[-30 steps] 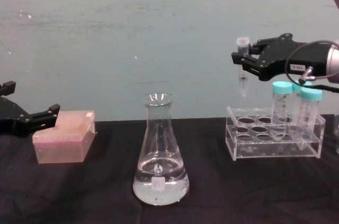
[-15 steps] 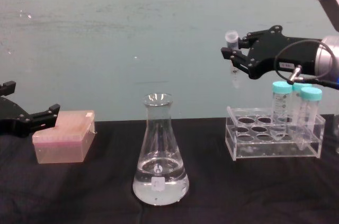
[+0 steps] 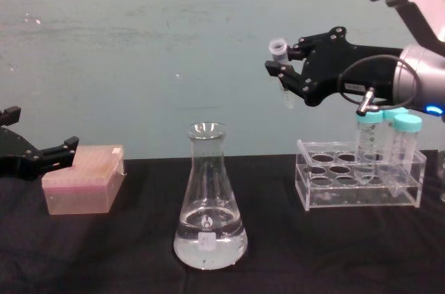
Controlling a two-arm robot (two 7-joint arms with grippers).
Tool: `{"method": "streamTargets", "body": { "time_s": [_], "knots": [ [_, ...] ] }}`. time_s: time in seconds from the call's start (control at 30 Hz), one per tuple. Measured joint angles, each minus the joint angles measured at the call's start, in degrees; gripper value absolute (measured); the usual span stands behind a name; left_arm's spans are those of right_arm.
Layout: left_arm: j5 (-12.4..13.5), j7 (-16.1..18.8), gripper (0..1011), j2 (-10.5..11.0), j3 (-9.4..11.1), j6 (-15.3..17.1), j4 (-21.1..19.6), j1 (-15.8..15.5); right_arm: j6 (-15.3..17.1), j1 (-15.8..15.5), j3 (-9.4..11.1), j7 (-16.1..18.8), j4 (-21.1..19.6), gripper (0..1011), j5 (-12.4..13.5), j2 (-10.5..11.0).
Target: Pour the liquid from the test tube into the beaker using one hand.
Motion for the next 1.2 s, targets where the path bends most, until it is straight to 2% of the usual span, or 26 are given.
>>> {"method": "streamTargets", "body": {
  "time_s": [0.4, 0.5, 0.7, 0.8, 1.03, 1.2],
  "knots": [
    [0.0, 0.0, 1000, 0.0, 0.0, 0.0, 0.0, 0.0, -2.6, -0.8, -1.4, -4.4, -1.5, 208, -7.1, -0.2],
    [0.0, 0.0, 1000, 0.0, 0.0, 0.0, 0.0, 0.0, -3.0, -0.9, -1.6, -5.1, -1.7, 208, -8.1, -0.2],
    [0.0, 0.0, 1000, 0.0, 0.0, 0.0, 0.0, 0.0, -5.1, -1.4, -2.5, -7.6, -2.0, 208, -12.6, -0.2],
    [0.0, 0.0, 1000, 0.0, 0.0, 0.0, 0.0, 0.0, -5.3, -1.4, -2.7, -7.9, -2.1, 208, -13.1, -0.2],
    [0.0, 0.0, 1000, 0.0, 0.0, 0.0, 0.0, 0.0, -7.0, -1.4, -3.7, -9.4, -2.2, 208, -16.6, -0.2],
    [0.0, 0.0, 1000, 0.0, 0.0, 0.0, 0.0, 0.0, -7.5, -1.4, -4.2, -10.4, -2.4, 208, -18.1, -0.1]
  ]
}}
